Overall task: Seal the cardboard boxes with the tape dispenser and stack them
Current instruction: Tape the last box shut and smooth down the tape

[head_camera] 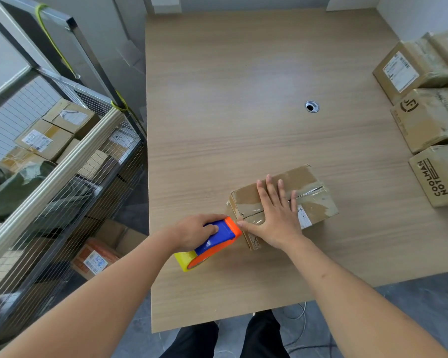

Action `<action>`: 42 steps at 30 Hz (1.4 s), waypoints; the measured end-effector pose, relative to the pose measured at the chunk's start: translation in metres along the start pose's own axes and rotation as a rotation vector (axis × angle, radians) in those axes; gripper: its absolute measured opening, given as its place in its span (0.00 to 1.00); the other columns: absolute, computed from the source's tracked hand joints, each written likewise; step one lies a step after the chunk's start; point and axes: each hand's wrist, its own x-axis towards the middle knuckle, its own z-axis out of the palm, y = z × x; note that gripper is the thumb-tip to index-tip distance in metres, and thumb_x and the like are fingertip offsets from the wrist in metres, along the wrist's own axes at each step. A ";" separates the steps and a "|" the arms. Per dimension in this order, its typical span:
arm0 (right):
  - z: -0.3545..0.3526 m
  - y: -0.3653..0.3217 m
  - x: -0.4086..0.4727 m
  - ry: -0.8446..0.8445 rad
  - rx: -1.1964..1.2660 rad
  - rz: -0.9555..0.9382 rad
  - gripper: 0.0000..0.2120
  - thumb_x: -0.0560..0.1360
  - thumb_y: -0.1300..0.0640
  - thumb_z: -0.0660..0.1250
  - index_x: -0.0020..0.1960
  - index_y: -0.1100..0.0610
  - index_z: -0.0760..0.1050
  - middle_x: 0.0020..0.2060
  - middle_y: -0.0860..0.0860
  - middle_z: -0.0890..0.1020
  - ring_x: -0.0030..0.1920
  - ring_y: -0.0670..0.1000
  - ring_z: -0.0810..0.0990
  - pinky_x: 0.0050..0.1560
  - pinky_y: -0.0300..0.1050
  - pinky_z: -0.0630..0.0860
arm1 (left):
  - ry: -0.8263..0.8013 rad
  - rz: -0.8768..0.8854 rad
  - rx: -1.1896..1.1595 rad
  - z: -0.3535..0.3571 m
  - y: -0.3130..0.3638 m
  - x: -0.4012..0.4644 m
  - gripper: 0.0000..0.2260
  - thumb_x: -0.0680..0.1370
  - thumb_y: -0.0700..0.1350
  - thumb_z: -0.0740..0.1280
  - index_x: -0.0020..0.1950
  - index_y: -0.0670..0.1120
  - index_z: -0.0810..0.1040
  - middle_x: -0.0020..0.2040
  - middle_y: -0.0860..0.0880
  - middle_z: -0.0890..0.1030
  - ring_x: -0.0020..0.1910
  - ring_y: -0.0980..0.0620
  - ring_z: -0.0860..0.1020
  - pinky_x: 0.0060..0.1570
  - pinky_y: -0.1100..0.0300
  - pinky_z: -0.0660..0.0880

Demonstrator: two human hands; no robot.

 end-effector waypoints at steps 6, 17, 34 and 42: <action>-0.012 -0.007 0.001 -0.082 -0.056 -0.015 0.56 0.67 0.20 0.58 0.80 0.40 0.29 0.78 0.45 0.26 0.78 0.56 0.26 0.77 0.67 0.34 | -0.006 -0.055 0.023 0.000 0.011 0.001 0.21 0.84 0.51 0.57 0.77 0.65 0.66 0.74 0.51 0.72 0.67 0.48 0.72 0.67 0.53 0.68; -0.020 -0.019 -0.001 -0.113 -0.123 0.074 0.55 0.68 0.29 0.67 0.79 0.36 0.32 0.80 0.53 0.30 0.80 0.60 0.33 0.78 0.68 0.44 | 0.076 -0.054 0.119 -0.018 -0.004 -0.016 0.22 0.84 0.50 0.55 0.78 0.62 0.66 0.76 0.51 0.70 0.72 0.46 0.70 0.69 0.54 0.66; -0.038 -0.027 -0.046 -0.133 0.711 -0.151 0.22 0.77 0.59 0.69 0.68 0.40 0.78 0.71 0.41 0.75 0.74 0.44 0.69 0.77 0.52 0.64 | 0.138 0.285 0.097 -0.044 0.007 -0.107 0.37 0.80 0.44 0.68 0.73 0.79 0.55 0.64 0.55 0.71 0.62 0.51 0.71 0.63 0.47 0.72; -0.069 -0.022 -0.083 -0.157 1.274 -0.067 0.11 0.72 0.49 0.73 0.47 0.56 0.85 0.41 0.55 0.84 0.45 0.55 0.83 0.53 0.56 0.84 | 0.154 0.311 0.030 -0.006 0.059 -0.126 0.35 0.80 0.42 0.68 0.72 0.79 0.61 0.60 0.54 0.72 0.59 0.50 0.73 0.63 0.45 0.74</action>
